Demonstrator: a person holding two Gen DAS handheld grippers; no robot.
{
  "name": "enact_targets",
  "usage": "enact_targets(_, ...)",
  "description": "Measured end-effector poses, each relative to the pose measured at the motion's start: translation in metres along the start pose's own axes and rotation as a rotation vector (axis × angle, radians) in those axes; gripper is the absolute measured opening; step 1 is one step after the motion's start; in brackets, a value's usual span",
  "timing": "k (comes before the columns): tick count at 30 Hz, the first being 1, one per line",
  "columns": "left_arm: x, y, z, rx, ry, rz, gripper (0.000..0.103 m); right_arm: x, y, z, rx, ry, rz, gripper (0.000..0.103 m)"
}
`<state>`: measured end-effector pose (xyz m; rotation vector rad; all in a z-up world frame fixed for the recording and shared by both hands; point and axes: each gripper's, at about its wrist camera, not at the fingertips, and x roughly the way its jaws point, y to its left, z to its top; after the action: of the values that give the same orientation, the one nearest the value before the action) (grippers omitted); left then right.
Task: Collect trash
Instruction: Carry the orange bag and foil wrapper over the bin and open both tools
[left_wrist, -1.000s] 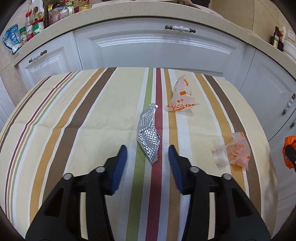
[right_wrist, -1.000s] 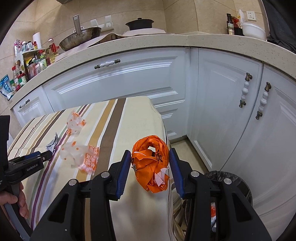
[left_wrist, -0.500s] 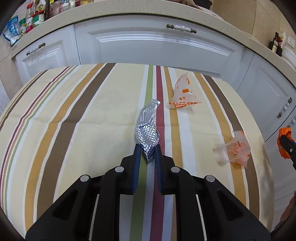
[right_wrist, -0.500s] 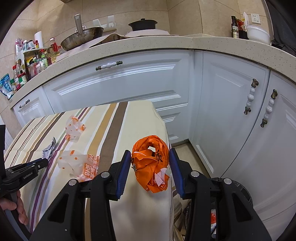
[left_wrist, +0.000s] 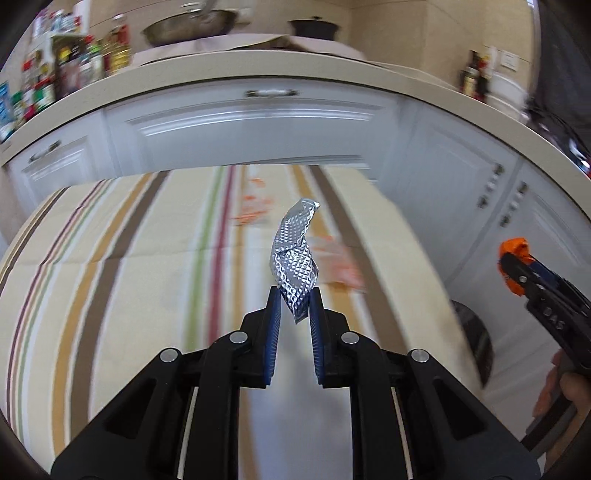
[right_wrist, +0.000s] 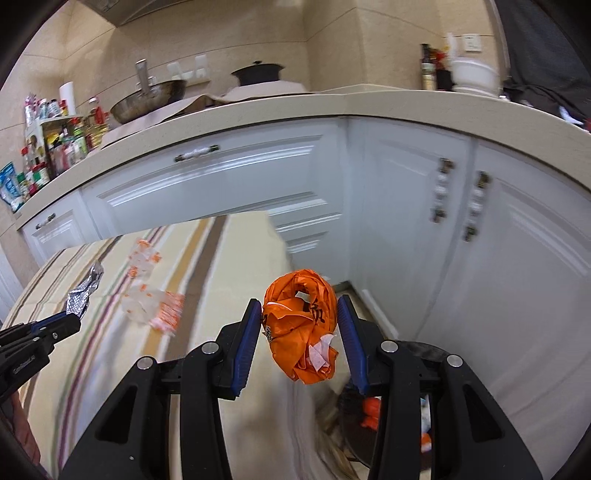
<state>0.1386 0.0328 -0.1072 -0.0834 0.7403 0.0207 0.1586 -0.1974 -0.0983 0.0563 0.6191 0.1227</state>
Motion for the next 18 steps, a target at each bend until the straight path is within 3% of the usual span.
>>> enact_targets(9,0.019,-0.128,-0.017,0.194,0.060,-0.220,0.015,-0.033,-0.068,-0.032,0.070,0.027,-0.163,0.043)
enact_targets(18,0.051,-0.219,-0.032,0.330,0.116,-0.286,0.015,-0.032,-0.118,-0.049,0.127,0.054,-0.240,0.043)
